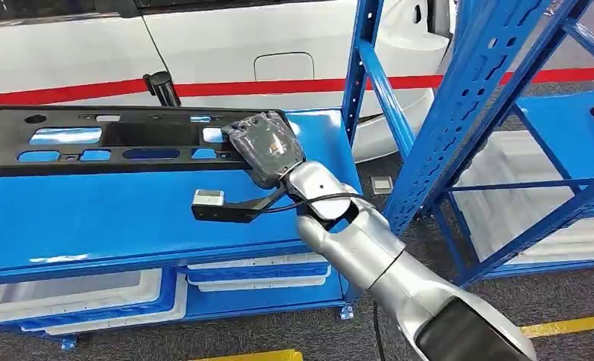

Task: Take the parts from the cabinet and place them on the table.

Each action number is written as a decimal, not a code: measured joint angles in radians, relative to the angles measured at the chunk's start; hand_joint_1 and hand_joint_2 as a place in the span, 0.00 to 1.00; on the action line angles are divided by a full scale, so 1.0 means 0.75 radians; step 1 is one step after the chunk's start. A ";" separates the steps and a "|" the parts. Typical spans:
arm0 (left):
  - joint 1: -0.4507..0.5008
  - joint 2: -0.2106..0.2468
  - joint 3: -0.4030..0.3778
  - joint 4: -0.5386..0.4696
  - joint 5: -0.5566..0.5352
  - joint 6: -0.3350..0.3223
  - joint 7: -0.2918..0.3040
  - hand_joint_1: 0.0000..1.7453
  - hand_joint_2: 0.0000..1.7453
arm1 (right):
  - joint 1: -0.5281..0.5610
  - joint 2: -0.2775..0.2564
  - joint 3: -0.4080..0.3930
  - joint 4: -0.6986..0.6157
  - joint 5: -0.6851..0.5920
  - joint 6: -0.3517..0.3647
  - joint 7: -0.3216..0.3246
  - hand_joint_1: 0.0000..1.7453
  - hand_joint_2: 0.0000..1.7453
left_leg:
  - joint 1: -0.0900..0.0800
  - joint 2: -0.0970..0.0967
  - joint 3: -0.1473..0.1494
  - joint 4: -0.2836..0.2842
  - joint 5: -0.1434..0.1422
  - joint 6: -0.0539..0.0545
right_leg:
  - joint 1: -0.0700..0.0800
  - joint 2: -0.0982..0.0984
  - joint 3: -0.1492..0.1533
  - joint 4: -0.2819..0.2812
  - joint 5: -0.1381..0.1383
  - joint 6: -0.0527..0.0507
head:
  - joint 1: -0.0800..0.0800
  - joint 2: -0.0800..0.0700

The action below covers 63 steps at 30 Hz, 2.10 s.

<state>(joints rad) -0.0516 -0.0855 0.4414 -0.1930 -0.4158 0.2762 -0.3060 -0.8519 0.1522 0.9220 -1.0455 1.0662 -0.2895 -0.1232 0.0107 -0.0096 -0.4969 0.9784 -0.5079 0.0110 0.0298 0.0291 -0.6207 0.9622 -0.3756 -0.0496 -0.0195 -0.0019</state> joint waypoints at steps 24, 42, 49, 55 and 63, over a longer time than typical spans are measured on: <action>-0.006 -0.008 -0.002 0.000 -0.040 -0.029 0.013 0.00 1.00 | 0.048 -0.042 -0.032 -0.035 0.038 0.017 0.035 1.00 1.00 | 0.047 0.023 -0.007 -0.025 0.039 -0.034 | -0.078 -0.032 0.048 0.045 -0.050 0.146 | 0.023 0.000; -0.005 -0.010 -0.003 0.000 -0.053 -0.019 0.021 0.00 1.00 | 0.052 -0.039 -0.043 -0.034 0.053 0.019 0.037 1.00 1.00 | 0.031 0.005 0.019 0.025 -0.013 -0.021 | -0.070 -0.027 -0.028 0.023 0.035 0.108 | 0.004 0.000; -0.010 -0.011 -0.004 0.000 -0.067 -0.027 0.021 0.00 1.00 | 0.063 -0.056 -0.052 -0.034 0.061 0.021 0.042 1.00 1.00 | 0.012 0.022 -0.096 -0.001 0.107 0.030 | -0.065 -0.031 -0.179 0.457 -0.221 0.096 | 0.016 0.000; -0.011 -0.021 -0.008 -0.001 -0.074 -0.021 0.017 0.00 1.00 | 0.064 -0.051 -0.061 -0.035 0.069 0.024 0.043 1.00 1.00 | -0.015 0.022 -0.161 0.002 0.169 0.015 | -0.028 -0.032 0.186 -0.024 -0.161 0.075 | 0.015 0.000; -0.007 -0.020 -0.013 0.000 -0.075 -0.020 0.017 0.00 1.00 | 0.067 -0.048 -0.063 -0.035 0.077 0.025 0.045 1.00 1.00 | 0.012 0.012 -0.290 0.338 -0.088 -0.041 | -0.055 -0.039 0.102 -0.025 -0.075 0.006 | 0.001 0.000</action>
<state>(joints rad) -0.0567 -0.1007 0.4318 -0.1930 -0.4719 0.2609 -0.2930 -0.8017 0.1160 0.8747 -1.0716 1.1242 -0.2705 -0.0893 0.0200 -0.0008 -0.7146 1.2321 -0.5736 -0.0198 -0.0111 -0.0006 -0.5445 0.9433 -0.4316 -0.0451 -0.0187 -0.0019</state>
